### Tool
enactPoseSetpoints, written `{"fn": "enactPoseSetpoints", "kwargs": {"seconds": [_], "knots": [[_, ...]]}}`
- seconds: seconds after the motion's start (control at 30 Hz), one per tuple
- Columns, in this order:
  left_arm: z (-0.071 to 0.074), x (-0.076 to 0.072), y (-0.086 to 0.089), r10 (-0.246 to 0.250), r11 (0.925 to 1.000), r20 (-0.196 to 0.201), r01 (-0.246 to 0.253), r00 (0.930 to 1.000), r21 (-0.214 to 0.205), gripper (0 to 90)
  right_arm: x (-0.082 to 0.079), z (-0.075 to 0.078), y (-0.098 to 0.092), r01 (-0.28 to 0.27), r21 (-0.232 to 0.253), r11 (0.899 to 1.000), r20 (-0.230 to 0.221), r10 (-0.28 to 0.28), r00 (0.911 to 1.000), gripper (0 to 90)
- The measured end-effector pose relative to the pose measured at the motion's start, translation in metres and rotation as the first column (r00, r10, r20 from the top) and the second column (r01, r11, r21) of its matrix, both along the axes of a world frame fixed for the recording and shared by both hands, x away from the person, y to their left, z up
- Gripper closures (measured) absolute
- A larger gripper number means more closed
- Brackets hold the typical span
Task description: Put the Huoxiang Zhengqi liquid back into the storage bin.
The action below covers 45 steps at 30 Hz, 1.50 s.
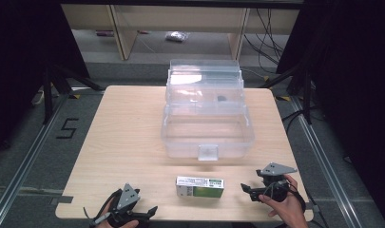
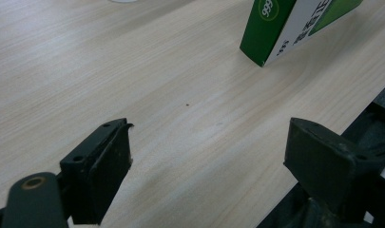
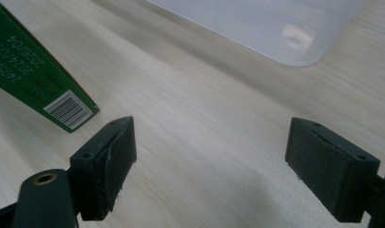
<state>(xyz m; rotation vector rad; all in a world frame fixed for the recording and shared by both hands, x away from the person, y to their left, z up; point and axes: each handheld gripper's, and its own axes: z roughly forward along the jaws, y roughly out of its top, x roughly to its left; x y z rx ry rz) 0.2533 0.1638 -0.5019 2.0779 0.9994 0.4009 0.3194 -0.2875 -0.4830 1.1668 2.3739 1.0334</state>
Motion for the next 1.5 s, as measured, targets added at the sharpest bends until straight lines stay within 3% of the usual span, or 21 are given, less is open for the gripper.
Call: {"fn": "enactPoseSetpoints", "kwargs": {"seconds": [0.13,0.17,0.23,0.3,0.33,0.37,0.47,0.5,0.6,0.63,0.7,0.77,0.8,0.83,0.93,0.97,1.07,1.1,1.2,1.4,1.5], "knots": [[0.0,0.0,-0.001,0.002,1.0,0.001,-0.002,1.0,-0.009,15.1,-0.001,0.0,0.003,-0.012,-0.005,1.0,-0.013,0.011,0.9998,18.5],[0.0,0.0,-0.001,0.002,1.0,0.0,-0.002,1.0,-0.01,15.1,0.0,0.0,0.003,-0.034,-0.013,0.999,0.005,0.034,0.9994,18.5],[-0.001,0.0,-0.001,0.011,0.9999,-0.005,-0.011,0.9999,-0.013,15.0,-0.003,0.002,0.006,0.001,0.006,1.0,-0.041,-0.001,0.9992,18.5],[-0.001,0.0,0.0,0.008,0.9999,-0.003,-0.008,1.0,-0.012,15.0,0.0,0.003,0.005,-0.033,-0.018,0.999,0.009,0.034,0.9994,18.5],[-0.001,0.0,0.0,0.008,0.9999,-0.003,-0.008,1.0,-0.012,15.0,0.0,0.003,0.005,-0.033,-0.018,0.999,0.009,0.034,0.9994,18.5],[-0.001,0.0,0.0,0.009,0.9999,-0.004,-0.009,1.0,-0.012,15.0,-0.001,0.006,0.005,-0.029,-0.011,1.0,-0.018,0.028,0.9994,18.4],[0.0,0.001,0.002,-0.012,0.9997,-0.006,0.012,0.9999,0.021,15.0,0.0,0.015,0.005,-0.063,-0.019,0.998,-0.001,0.063,0.998,18.3],[-0.001,0.001,0.001,0.005,1.0,-0.001,-0.005,1.0,0.0,15.0,-0.001,0.018,0.005,-0.062,-0.014,0.998,-0.004,0.062,0.9981,18.3],[0.0,0.001,0.001,0.01,1.0,-0.007,-0.01,0.9999,0.0,15.1,-0.002,0.025,0.009,-0.076,-0.017,0.997,-0.028,0.076,0.9967,18.7],[0.0,0.001,0.001,0.009,1.0,-0.01,-0.009,0.9999,-0.003,15.0,-0.002,0.025,0.009,-0.097,-0.024,0.995,-0.007,0.097,0.9953,18.9],[-0.001,0.001,0.001,0.007,1.0,-0.008,-0.007,0.9999,-0.007,15.0,-0.004,0.031,0.011,-0.094,-0.023,0.995,-0.025,0.093,0.9954,19.4],[-0.001,0.001,0.001,0.009,0.9999,-0.009,-0.009,0.9999,-0.008,15.0,-0.004,0.035,0.012,-0.12,-0.035,0.992,-0.006,0.12,0.9928,19.5],[0.0,0.001,0.001,0.009,0.9999,-0.011,-0.009,0.9999,-0.007,15.0,-0.005,0.037,0.013,-0.132,-0.035,0.991,-0.013,0.132,0.9912,19.5],[0.0,0.001,0.001,0.009,0.9999,-0.012,-0.009,0.9999,-0.006,15.1,-0.009,0.041,0.016,-0.112,-0.031,0.993,-0.051,0.11,0.9926,19.5],[0.0,0.001,0.001,0.009,0.9999,-0.009,-0.009,0.9999,-0.004,15.0,-0.01,0.047,0.017,-0.15,-0.045,0.988,0.009,0.151,0.9885,19.4],[0.0,0.001,0.001,0.01,0.9999,-0.008,-0.01,0.9999,-0.003,15.0,-0.013,0.051,0.018,-0.161,-0.055,0.985,-0.022,0.16,0.9869,19.2],[0.0,0.001,0.001,0.011,0.9999,-0.016,-0.011,0.9998,-0.006,15.0,-0.015,0.056,0.024,-0.185,-0.065,0.981,-0.01,0.184,0.9828,18.4],[0.0,0.001,0.001,0.013,0.9999,-0.014,-0.014,0.9998,-0.009,15.0,-0.017,0.059,0.027,-0.195,-0.076,0.978,-0.038,0.192,0.9806,18.3],[-0.001,0.002,0.0,0.012,0.9998,-0.012,-0.012,0.9999,-0.013,15.0,-0.019,0.061,0.039,-0.238,-0.101,0.966,-0.02,0.237,0.9713,18.1],[0.0,0.001,0.001,0.008,1.0,-0.01,-0.008,0.9999,-0.003,15.0,-0.021,0.068,0.065,-0.345,-0.165,0.924,-0.006,0.349,0.937,18.1],[0.0,0.001,0.001,0.008,1.0,-0.009,-0.008,0.9999,-0.005,15.0,-0.021,0.074,0.078,-0.374,-0.194,0.907,-0.021,0.377,0.926,18.1]]}}
